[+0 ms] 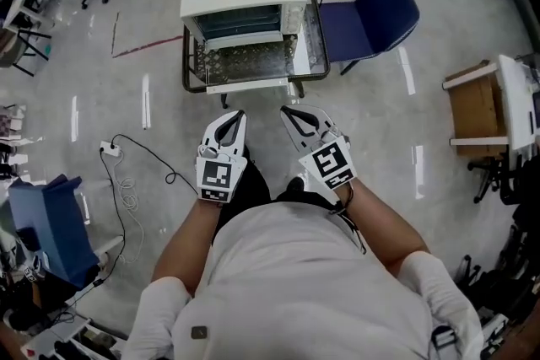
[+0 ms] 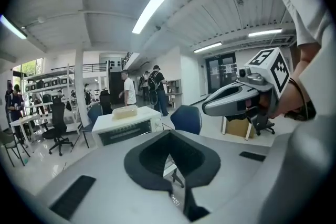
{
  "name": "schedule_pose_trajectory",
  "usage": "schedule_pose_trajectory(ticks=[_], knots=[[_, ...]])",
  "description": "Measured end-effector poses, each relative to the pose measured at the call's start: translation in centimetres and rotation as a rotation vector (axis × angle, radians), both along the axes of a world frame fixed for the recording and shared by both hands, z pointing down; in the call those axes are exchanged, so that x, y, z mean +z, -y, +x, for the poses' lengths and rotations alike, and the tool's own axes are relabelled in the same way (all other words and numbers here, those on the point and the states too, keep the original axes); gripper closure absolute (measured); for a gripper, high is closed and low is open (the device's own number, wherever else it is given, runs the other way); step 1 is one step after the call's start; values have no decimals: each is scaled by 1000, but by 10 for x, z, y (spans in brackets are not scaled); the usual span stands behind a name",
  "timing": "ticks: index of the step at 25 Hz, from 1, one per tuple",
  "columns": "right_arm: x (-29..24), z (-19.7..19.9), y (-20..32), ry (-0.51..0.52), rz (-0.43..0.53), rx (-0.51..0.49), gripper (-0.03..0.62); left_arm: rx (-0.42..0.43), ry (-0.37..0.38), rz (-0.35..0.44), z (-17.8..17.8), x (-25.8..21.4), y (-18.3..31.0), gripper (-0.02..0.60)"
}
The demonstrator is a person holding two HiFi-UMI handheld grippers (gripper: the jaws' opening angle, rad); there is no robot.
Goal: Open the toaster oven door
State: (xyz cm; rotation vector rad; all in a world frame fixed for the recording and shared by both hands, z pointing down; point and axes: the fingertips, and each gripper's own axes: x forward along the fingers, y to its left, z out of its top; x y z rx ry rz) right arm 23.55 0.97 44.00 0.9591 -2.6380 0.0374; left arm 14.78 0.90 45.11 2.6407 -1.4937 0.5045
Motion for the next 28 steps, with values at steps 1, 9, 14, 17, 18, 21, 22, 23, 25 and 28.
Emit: schedule_pose_trajectory(ticks=[1,9,14,17,18,21,22,23,25,28], knots=[[-6,4,-8,16,4,-4,576,-3,-9,9,4,-6,-8,566],[-37,36,-59,70,39,-38,577,-9,-52,69,38,-51,-62,566],[-59,49,-85,94,56,-57,576,-26,-69,82,49,-70,-91,566],[-68,53,-101,108,49,-66,577,-27,-72,77,50,-83,-107,566],[-70,53,-106,109,51,-72,576,-24,-71,75,48,-85,-112,566],[-74,51,-117,116,51,-78,577,-11,-53,72,44,-91,-125,566],[-74,50,-121,116,54,-81,576,-5,-42,73,43,-91,-129,566],[-73,49,-124,116,54,-81,577,2,-33,76,42,-90,-133,566],[-73,47,-130,121,50,-75,577,15,-25,81,39,-91,-139,566],[-78,40,-145,131,60,-63,577,36,-29,86,31,-93,-151,565]])
